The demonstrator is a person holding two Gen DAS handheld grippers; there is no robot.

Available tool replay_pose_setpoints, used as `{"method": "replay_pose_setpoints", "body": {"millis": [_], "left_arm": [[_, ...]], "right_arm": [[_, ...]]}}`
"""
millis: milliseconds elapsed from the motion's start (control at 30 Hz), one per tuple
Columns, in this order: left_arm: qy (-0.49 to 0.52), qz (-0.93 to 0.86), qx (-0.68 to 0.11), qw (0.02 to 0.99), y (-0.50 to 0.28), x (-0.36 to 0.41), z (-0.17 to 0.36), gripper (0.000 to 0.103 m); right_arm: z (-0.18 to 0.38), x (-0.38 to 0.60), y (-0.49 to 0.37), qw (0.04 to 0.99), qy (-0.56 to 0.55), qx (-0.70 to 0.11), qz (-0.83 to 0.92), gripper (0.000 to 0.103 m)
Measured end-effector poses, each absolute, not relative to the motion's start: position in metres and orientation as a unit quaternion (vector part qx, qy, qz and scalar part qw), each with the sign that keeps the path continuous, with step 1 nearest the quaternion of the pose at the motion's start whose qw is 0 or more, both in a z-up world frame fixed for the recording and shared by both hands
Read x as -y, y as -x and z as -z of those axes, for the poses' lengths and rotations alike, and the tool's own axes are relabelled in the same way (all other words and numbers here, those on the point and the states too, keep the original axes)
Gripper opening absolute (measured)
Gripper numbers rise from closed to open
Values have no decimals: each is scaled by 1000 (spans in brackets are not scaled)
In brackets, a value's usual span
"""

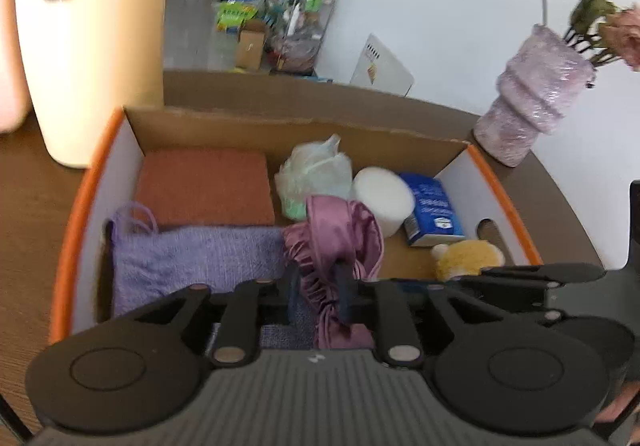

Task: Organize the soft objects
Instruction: 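Carry the plum pouch into the box and open both grippers, then withdraw both tools back toward the lilac fuzzy cloth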

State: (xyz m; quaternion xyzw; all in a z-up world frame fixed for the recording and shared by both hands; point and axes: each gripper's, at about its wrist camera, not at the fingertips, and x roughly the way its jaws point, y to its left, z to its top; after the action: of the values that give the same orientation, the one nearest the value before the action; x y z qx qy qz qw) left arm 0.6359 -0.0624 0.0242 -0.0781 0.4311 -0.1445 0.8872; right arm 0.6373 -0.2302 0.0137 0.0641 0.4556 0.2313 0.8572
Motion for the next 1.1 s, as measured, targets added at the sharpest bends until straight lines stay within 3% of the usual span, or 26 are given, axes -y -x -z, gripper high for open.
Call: {"method": "replay_pose_setpoints", "body": {"millis": [67,233,333,367,467,567,867,1100], "left_arm": [[71,140,-411,898,-623,57,-44,46],[57,131,-361,921,-580,38,-104,51],[39,119,-300,946,-538,26,-140,72],[35,111,-275,954,-521,21,-149,82],[16,76,-196,978,-472,14,-162,90],[-9,51,-143,988,-440,16,-165,92],[-16,40,-106,993,-389,16,-174,95],[-7,32,-97,995,-305,-3,-123,98]], "right_arm": [[-32,237,-625,866,-63,-440,-231,35],[-99,260,-583,901,-39,-383,-198,43],[-136,270,-546,926,-12,-338,-169,52],[-144,272,-534,934,-3,-320,-157,59],[-159,275,-487,969,30,-220,-112,84],[-163,271,-456,980,57,-166,-94,85],[-179,263,-405,986,39,-133,-98,86],[-126,276,-328,976,-66,-149,-146,87]]}}
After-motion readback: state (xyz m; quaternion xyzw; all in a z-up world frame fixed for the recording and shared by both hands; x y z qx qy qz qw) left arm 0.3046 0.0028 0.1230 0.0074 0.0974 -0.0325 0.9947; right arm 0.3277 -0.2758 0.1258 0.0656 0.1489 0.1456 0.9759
